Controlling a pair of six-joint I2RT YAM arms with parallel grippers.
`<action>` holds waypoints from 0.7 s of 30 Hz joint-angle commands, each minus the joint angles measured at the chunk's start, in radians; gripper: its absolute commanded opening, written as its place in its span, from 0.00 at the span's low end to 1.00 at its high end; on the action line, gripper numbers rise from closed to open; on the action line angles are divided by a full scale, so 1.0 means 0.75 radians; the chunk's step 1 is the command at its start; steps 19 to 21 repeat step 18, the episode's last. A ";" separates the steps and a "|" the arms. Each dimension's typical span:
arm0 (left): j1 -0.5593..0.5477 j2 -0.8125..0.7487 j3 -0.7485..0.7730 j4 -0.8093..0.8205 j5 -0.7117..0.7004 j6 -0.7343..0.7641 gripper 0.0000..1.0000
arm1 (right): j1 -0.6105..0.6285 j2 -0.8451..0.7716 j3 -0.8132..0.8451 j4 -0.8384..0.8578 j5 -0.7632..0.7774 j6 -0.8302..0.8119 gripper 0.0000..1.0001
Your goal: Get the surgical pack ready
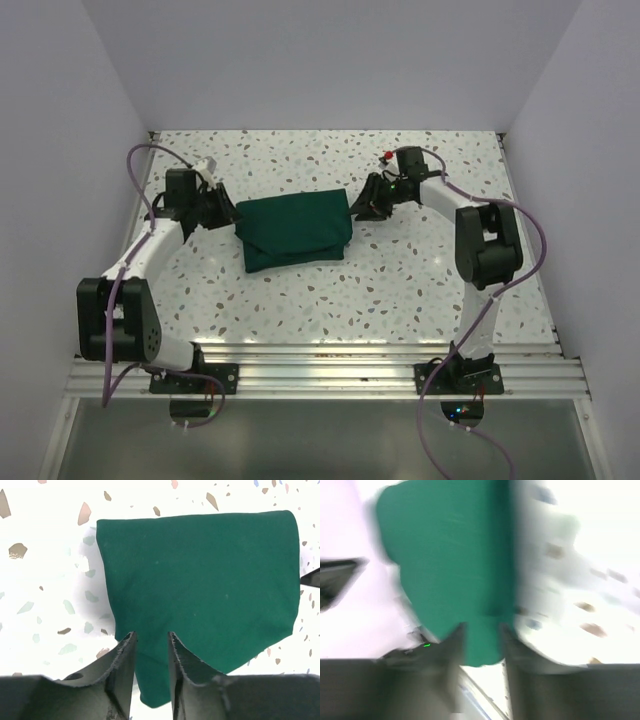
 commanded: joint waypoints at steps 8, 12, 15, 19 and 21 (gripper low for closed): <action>0.007 -0.222 -0.036 -0.111 -0.054 0.080 0.99 | 0.011 -0.409 -0.292 -0.379 0.465 -0.230 0.99; -0.015 -0.259 -0.034 -0.097 -0.042 0.080 0.99 | 0.019 -0.513 -0.405 -0.316 0.394 -0.189 0.99; -0.052 -0.275 -0.049 -0.044 -0.006 0.058 0.99 | 0.019 -0.552 -0.524 -0.210 0.304 -0.158 0.99; -0.062 -0.310 -0.124 0.089 0.135 0.009 0.99 | 0.019 -0.632 -0.608 -0.097 0.287 -0.138 0.99; -0.062 -0.310 -0.124 0.089 0.135 0.009 0.99 | 0.019 -0.632 -0.608 -0.097 0.287 -0.138 0.99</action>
